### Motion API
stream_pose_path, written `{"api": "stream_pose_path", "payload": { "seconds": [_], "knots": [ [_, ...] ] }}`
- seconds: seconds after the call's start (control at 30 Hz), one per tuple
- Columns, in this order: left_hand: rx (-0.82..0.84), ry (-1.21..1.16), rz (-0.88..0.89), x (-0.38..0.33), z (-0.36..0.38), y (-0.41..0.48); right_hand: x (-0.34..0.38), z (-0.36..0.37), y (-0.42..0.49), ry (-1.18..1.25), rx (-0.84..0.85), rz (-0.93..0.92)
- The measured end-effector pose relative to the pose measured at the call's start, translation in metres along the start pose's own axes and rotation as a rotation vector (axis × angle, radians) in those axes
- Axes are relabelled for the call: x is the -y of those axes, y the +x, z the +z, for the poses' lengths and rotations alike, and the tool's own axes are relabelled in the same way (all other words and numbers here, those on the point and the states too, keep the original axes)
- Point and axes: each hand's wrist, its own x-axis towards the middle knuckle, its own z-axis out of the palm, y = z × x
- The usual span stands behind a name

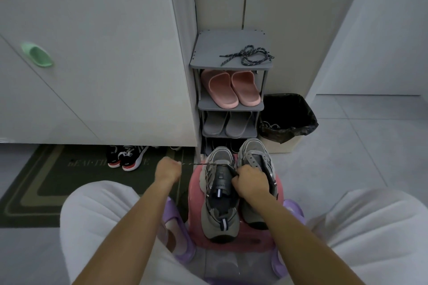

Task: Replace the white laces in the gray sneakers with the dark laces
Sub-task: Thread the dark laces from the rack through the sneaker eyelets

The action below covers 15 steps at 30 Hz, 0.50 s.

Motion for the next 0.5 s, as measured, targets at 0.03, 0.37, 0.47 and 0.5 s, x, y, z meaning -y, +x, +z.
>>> {"api": "stream_pose_path", "payload": {
  "seconds": [0.03,0.37,0.47,0.5],
  "knots": [
    [0.002,0.063,0.006,0.001,-0.004,-0.001,0.001,0.0,0.0,-0.004,0.001,-0.009],
    [0.226,0.313,0.516,-0.036,0.04,-0.031,-0.002,-0.004,-0.004,-0.041,-0.01,-0.12],
    [0.212,0.47,0.538,-0.045,0.059,-0.037,-0.001,-0.001,-0.003,-0.047,-0.032,-0.112],
    [0.185,0.504,0.521,-0.047,0.062,-0.037,-0.001,-0.001,-0.002,-0.044,-0.035,-0.108]
  ]
}}
